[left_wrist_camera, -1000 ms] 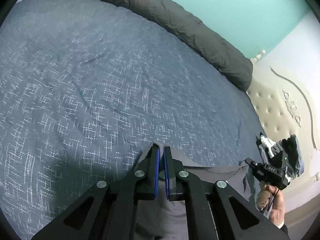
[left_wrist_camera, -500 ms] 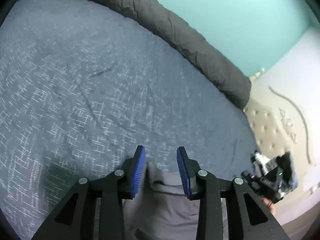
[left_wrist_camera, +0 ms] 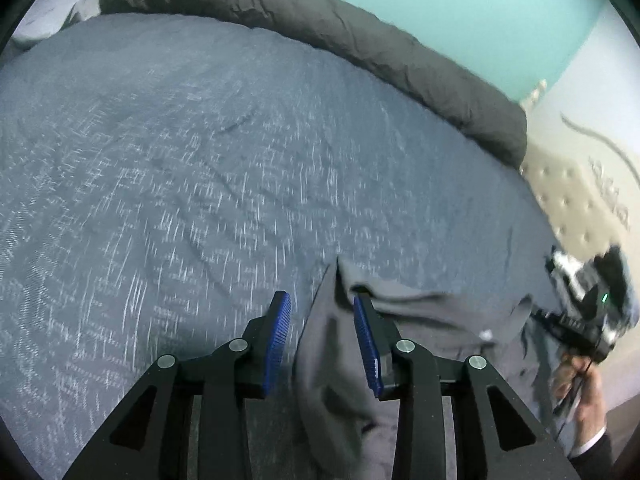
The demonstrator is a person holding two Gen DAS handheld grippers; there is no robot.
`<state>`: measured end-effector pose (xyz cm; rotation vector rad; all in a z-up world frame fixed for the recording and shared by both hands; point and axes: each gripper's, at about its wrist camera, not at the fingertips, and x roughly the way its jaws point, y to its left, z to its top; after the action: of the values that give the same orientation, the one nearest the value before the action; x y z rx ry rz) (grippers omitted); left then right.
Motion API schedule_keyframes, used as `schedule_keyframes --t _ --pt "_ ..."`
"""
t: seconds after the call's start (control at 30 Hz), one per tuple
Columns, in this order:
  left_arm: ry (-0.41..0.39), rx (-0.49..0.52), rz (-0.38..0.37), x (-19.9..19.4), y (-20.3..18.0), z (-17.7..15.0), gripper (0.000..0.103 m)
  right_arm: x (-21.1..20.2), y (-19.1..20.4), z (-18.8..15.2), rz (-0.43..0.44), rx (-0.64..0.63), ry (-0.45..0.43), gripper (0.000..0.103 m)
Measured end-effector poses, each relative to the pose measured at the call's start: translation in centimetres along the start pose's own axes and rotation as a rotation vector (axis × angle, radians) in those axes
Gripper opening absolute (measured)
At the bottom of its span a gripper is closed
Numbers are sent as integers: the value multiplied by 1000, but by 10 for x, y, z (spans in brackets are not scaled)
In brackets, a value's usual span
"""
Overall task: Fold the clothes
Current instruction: 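Grasp the garment's waistband with the left tool while the right tool holds it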
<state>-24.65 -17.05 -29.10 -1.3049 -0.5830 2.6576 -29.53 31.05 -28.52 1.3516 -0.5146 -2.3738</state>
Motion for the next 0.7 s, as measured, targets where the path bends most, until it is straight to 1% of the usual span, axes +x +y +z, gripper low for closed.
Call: schedule_keyframes --t 0.13,0.3,0.5,0.7 --pt "40 63 25 10 -12 -8 36 4 10 -4 -3 -51 23 10" --pt "29 71 25 19 -16 -5 36 11 24 -4 -12 -110 33 10" --pt "11 65 23 29 -18 7 36 19 22 1 18 -112 21 10" --pt "2 66 25 37 -18 16 36 29 18 6 18 -92 23 10"
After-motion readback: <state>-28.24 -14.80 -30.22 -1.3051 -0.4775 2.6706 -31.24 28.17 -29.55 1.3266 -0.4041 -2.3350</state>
